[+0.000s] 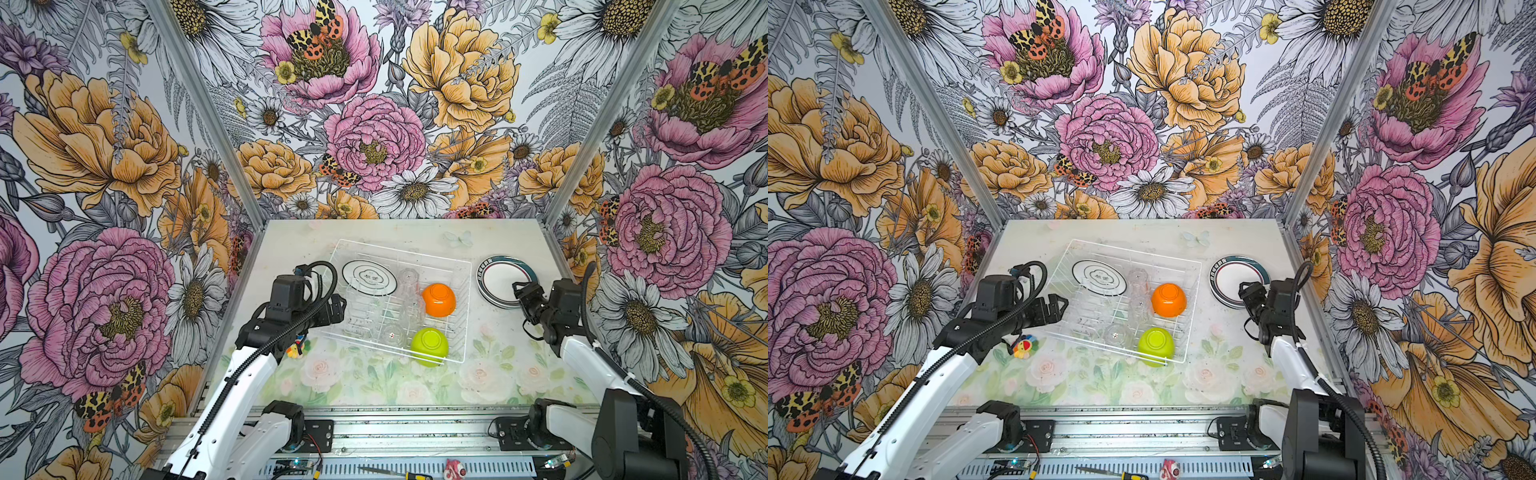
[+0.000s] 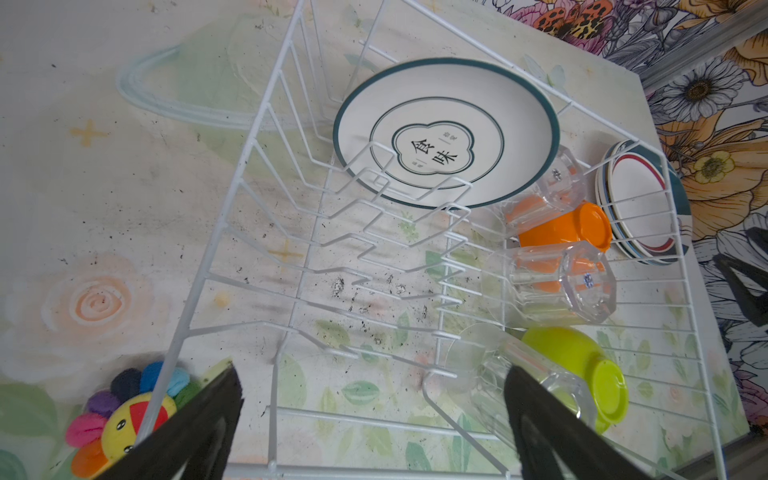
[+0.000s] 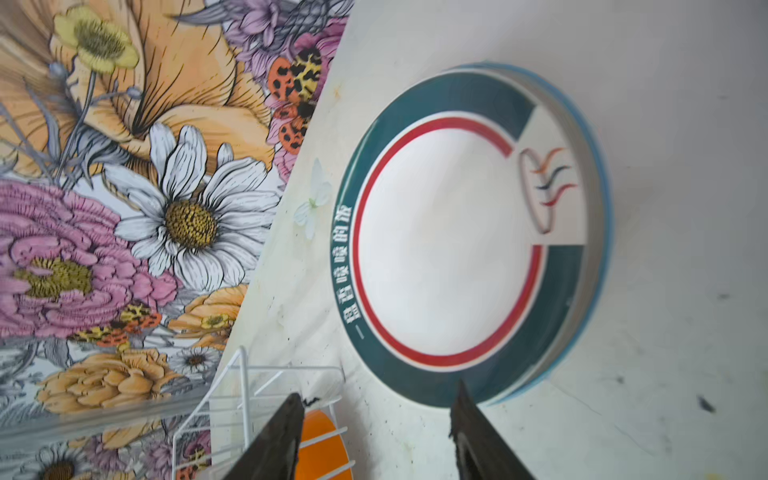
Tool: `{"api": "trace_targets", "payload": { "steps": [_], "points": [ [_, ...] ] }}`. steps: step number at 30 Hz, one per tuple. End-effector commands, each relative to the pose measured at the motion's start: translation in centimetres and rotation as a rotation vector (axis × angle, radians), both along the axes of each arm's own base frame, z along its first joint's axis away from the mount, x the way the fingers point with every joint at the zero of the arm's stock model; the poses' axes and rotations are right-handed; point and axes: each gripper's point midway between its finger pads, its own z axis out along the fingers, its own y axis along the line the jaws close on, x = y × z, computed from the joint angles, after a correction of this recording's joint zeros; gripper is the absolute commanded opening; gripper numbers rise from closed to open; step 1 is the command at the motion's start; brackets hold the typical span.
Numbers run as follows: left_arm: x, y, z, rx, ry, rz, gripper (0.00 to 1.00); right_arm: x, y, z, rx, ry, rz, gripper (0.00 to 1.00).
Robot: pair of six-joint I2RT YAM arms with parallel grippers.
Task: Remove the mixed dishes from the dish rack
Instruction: 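Open the right gripper to release the plate onto the stack, then swing the right gripper back over the rack toward the green-rimmed logo plate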
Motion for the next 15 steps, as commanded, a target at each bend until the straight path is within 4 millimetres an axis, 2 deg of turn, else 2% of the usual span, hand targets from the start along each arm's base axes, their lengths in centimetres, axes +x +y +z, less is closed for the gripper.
{"api": "trace_targets", "payload": {
  "steps": [1, 3, 6, 9, 15],
  "points": [
    [0.3, 0.0, 0.6, -0.018, -0.036, -0.011, 0.99, 1.0, 4.7, 6.5, -0.150, -0.181, 0.197, 0.59],
    [0.3, -0.1, 0.8, -0.027, -0.038, -0.012, 0.99, 1.0, 7.9, 9.0, -0.240, -0.242, 0.320, 0.60],
    [0.4, -0.1, 1.1, -0.037, -0.045, -0.009, 0.99, 0.9, 12.5, 11.1, -0.306, -0.314, 0.497, 0.60],
    [0.6, 0.0, 1.5, -0.042, -0.058, 0.003, 0.99, 0.7, 16.3, 12.1, -0.324, -0.358, 0.647, 0.60],
    [1.1, 0.6, 2.8, -0.051, -0.080, 0.061, 0.99, 0.5, 21.2, 12.3, -0.383, -0.402, 0.830, 0.61]
  ]
}}
